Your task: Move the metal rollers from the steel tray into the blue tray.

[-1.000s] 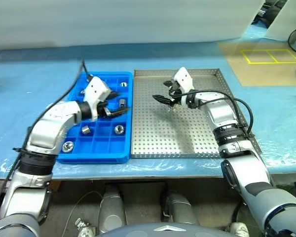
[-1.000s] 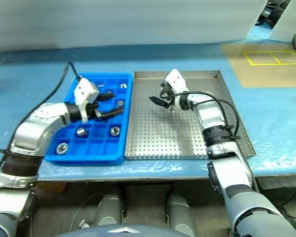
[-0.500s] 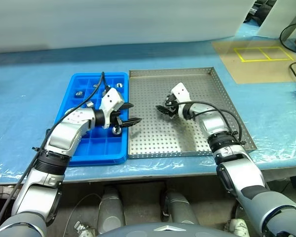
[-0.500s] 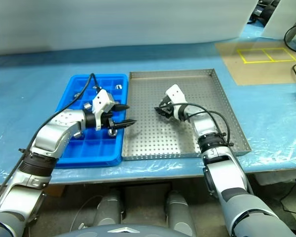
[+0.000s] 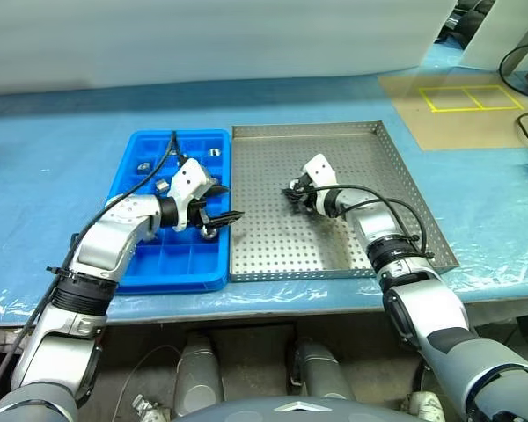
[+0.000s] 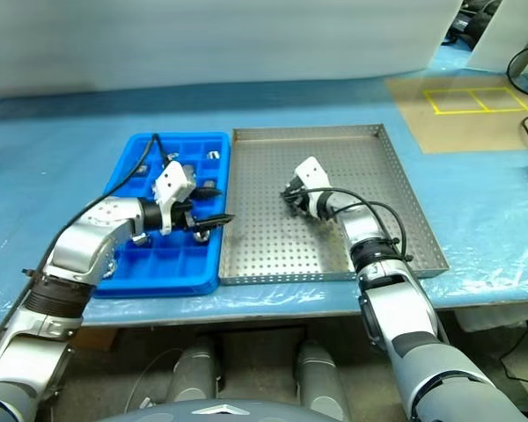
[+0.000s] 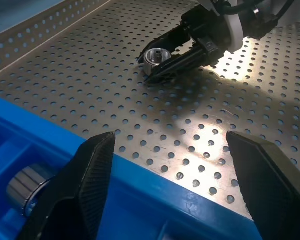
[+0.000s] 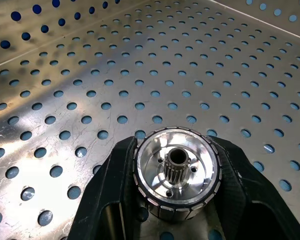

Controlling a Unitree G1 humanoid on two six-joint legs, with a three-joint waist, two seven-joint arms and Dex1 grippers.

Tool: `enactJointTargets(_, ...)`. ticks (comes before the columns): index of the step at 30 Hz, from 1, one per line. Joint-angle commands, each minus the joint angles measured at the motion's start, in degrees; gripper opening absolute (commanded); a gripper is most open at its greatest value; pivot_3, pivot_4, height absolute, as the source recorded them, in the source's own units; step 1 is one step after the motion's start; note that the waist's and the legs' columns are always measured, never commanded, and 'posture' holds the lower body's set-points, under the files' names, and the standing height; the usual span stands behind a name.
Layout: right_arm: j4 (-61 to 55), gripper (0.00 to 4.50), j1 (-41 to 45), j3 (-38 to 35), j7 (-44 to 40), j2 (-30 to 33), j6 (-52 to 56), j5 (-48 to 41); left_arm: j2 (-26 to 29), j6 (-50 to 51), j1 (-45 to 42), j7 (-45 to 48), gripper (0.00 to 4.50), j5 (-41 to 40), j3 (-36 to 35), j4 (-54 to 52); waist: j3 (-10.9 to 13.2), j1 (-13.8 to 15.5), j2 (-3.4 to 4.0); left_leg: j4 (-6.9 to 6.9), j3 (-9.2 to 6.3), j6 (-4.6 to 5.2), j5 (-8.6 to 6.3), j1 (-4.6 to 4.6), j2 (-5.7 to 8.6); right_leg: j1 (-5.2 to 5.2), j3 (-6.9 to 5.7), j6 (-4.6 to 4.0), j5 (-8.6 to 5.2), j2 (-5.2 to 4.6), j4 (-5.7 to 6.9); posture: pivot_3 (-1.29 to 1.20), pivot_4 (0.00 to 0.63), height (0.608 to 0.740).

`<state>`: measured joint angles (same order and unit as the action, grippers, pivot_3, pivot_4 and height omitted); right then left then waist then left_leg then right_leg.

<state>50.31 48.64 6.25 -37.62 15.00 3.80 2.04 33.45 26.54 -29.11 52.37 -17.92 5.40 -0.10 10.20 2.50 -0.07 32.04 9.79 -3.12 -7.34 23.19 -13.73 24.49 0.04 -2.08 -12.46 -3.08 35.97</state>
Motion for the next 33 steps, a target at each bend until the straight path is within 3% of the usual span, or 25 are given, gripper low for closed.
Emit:
enactJointTargets(1, -5.5, 1.66, 1.0, 0.9, -2.9, -0.4, 0.7, -0.5, 2.0, -0.5, -0.4, -0.5, 3.75, -0.9, -4.2, -2.4, 0.0, 0.0, 0.00, 0.00, 0.00, 0.00, 0.00, 0.00, 0.00, 0.00, 0.00, 0.00, 0.00, 0.00, 0.00, -0.09, 0.150, 0.740)
enactJointTargets(9, -26.4, 1.66, 1.1, 7.7, -15.5, -4.2, 8.2, -3.6, 9.3, 0.3, 0.8, -0.8, 3.75, -1.2, -11.9, -1.5, 0.0, 0.2, 0.02, -0.18, 0.00, 0.01, -0.01, 0.01, -0.04, 0.08, -0.03, -0.01, -0.01, 0.05, -0.09, 0.03, 0.150, 0.740)
enactJointTargets(13, -31.5, 1.66, 2.1, 9.5, -20.9, -8.7, 13.7, -8.4, 13.4, 3.5, 6.1, 0.2, 3.75, -3.4, -15.2, -9.0, 0.0, 0.6, 0.01, -0.29, 0.00, 0.01, -0.01, 0.06, -0.03, 0.10, -0.05, 0.00, -0.02, 0.03, -0.21, 0.09, 0.150, 0.740)
enactJointTargets(19, -32.0, 1.66, 2.6, 13.0, -25.5, -13.3, 18.5, -10.9, 16.9, 8.8, 15.5, -1.5, 3.75, -6.1, -21.2, -19.0, 0.0, 2.9, 0.00, -0.64, -0.01, -0.01, -0.01, 0.04, -0.03, 0.17, -0.15, -0.05, -0.07, 0.00, -0.26, 0.21, 0.150, 0.740)
enactJointTargets(25, -29.8, 1.66, 2.6, 13.3, -29.0, -17.2, 31.4, -16.4, 15.7, 14.0, 21.7, -6.2, 3.75, -8.5, -26.6, -26.7, 0.0, 4.8, 0.00, -0.78, -0.05, -0.08, 0.04, 0.03, -0.02, 0.20, -0.25, -0.06, -0.08, -0.04, -0.21, 0.28, 0.150, 0.740)
enactJointTargets(33, -20.2, 1.66, 1.4, 16.9, -24.9, -19.2, 28.2, -11.0, 15.2, 16.5, 24.1, -9.4, 3.75, -10.7, -27.7, -30.2, 0.0, 6.2, 0.00, -0.87, -0.11, -0.19, 0.10, 0.06, -0.01, 0.27, -0.27, -0.06, -0.08, -0.04, -0.20, 0.30, 0.150, 0.740)
